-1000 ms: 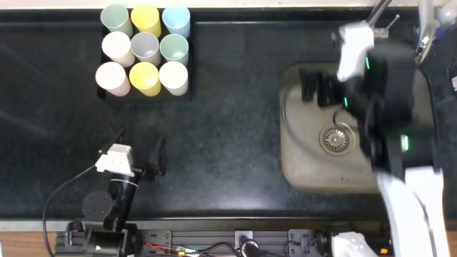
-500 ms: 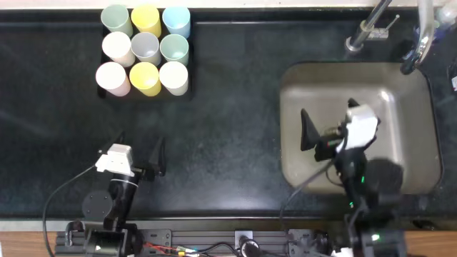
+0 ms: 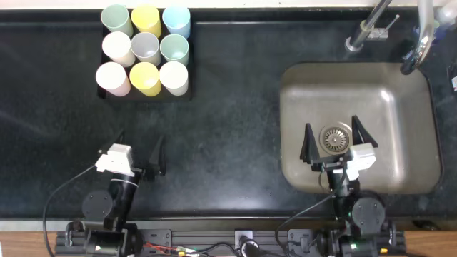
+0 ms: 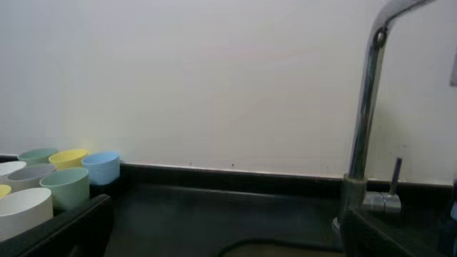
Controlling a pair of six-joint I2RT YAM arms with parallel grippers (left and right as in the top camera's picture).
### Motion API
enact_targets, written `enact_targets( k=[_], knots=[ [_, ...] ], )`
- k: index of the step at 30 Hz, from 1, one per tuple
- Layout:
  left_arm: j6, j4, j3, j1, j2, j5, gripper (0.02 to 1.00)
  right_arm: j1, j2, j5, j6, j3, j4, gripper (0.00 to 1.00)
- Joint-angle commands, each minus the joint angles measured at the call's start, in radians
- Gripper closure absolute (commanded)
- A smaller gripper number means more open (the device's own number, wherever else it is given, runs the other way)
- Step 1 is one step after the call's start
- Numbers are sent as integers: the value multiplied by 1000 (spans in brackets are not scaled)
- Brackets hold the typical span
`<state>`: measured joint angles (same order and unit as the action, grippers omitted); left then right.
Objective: Store Cups
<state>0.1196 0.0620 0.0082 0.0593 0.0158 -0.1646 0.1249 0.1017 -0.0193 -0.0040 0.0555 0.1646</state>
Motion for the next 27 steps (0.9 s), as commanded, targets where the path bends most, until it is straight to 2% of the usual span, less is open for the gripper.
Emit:
enact_targets(
  k=[1,11,27],
  knots=[
    [-19,4,0,1,-8,-7,18,-2,-99,20,31,-51,-36,5],
    [-18,4,0,1,-8,-7,18,19,-99,54,31,-51,-238,3],
    [-19,4,0,1,-8,-7,18,19,-95,53,31,-51,-242,5]
  ],
)
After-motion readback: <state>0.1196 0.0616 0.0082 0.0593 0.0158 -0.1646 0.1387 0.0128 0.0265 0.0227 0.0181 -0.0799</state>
